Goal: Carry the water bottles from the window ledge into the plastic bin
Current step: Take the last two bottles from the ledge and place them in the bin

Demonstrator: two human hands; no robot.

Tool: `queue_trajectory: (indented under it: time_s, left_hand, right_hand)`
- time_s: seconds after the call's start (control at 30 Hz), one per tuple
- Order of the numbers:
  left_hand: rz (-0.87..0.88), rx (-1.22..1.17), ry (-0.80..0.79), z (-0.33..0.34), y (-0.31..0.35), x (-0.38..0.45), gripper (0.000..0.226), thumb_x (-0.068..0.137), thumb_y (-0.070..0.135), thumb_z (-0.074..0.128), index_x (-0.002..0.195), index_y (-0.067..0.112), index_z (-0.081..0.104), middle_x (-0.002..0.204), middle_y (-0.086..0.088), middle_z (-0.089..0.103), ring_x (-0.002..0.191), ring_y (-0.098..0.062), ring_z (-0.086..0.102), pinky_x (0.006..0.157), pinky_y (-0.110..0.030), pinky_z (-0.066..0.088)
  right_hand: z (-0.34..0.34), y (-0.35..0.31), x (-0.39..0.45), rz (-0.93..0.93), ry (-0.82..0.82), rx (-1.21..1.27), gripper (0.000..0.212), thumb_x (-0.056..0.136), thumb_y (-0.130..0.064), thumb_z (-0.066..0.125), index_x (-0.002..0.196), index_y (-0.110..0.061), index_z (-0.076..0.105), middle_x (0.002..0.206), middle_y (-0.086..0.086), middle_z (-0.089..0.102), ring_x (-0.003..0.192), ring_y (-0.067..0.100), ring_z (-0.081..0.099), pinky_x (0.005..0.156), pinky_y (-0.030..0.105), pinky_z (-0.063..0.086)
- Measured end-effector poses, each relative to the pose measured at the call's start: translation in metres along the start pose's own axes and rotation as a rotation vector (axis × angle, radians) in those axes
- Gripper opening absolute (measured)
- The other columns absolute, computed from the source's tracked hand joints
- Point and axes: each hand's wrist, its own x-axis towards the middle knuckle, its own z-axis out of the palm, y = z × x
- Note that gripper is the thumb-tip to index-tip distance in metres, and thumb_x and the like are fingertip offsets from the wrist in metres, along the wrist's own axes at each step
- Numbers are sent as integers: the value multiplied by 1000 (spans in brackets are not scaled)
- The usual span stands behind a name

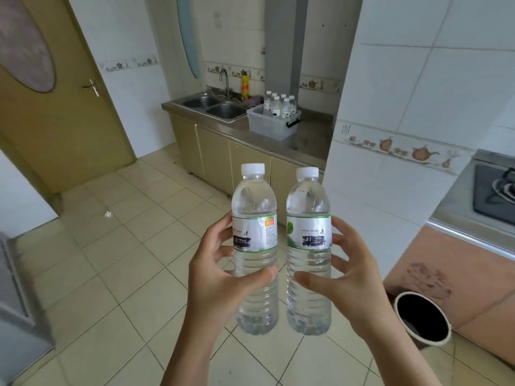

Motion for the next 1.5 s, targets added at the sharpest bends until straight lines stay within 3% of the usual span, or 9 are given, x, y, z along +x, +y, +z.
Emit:
queue_trajectory:
  time_s: [0.1, 0.23, 0.47, 0.6, 0.67, 0.9, 1.1, 1.33, 1.5]
  left_hand:
    - [-9, -1, 26, 3, -18, 46, 88, 41, 22, 92, 112, 59, 55, 113, 29, 65, 99, -4, 65, 63, -14, 52]
    - [-13, 2, 63, 14, -42, 111, 90, 42, 21, 92, 114, 59, 55, 114, 26, 66, 100, -6, 65, 62, -15, 52]
    - [-39, 47, 148, 45, -67, 250, 90, 41, 24, 92, 110, 66, 52, 116, 27, 66, 102, -6, 65, 66, -21, 52]
    - [-42, 45, 183, 54, -78, 320, 88, 40, 22, 90, 107, 66, 54, 113, 28, 67, 97, -3, 66, 61, -17, 53]
    - [-43, 42, 184, 56, -86, 351, 90, 41, 16, 92, 106, 65, 54, 111, 28, 67, 96, -1, 66, 60, -15, 52]
    - [-24, 72, 158, 56, -125, 460, 95, 47, 10, 97, 105, 70, 52, 110, 29, 66, 96, -2, 65, 61, -15, 53]
    - [-31, 50, 130, 44, -166, 582, 92, 43, 19, 95, 108, 69, 52, 110, 30, 66, 96, -3, 65, 60, -14, 52]
    - [-31, 47, 28, 33, -187, 729, 91, 45, 16, 95, 111, 63, 53, 110, 33, 64, 96, -1, 64, 62, -15, 53]
    - [-67, -3, -17, 52, -207, 812, 87, 43, 17, 92, 109, 61, 56, 109, 29, 67, 96, -1, 65, 62, -19, 56]
  right_hand:
    - [12, 12, 52, -9, -6, 3, 86, 54, 5, 87, 110, -49, 52, 101, -24, 66, 96, -2, 64, 87, 30, 52]
    - [24, 30, 129, -15, -57, 27, 85, 55, 9, 86, 108, -48, 51, 97, -27, 66, 89, -5, 66, 65, 14, 53]
    - [45, 56, 286, -4, -122, 64, 86, 53, 1, 90, 119, -41, 55, 107, -15, 66, 101, 11, 66, 88, 39, 55]
    - [56, 55, 365, -32, -170, 57, 87, 54, 4, 88, 126, -30, 52, 111, -8, 64, 96, -4, 63, 72, 8, 51]
    - [63, 55, 398, -34, -193, 58, 87, 55, 7, 87, 127, -24, 52, 112, -6, 63, 93, -8, 63, 68, 4, 48]
    - [100, 78, 505, -22, -177, 8, 86, 52, 3, 89, 121, -35, 54, 107, -11, 66, 100, -2, 62, 76, 7, 49]
    - [149, 93, 607, 26, -80, 7, 88, 51, 3, 90, 114, -47, 54, 108, -12, 65, 97, 4, 66, 85, 28, 51]
    - [198, 104, 723, 96, 38, 32, 90, 50, 2, 90, 117, -44, 53, 114, -13, 63, 103, 7, 64, 89, 34, 52]
    - [206, 118, 795, 103, 123, 33, 89, 47, 2, 91, 106, -55, 56, 110, -12, 66, 105, 14, 65, 94, 42, 51]
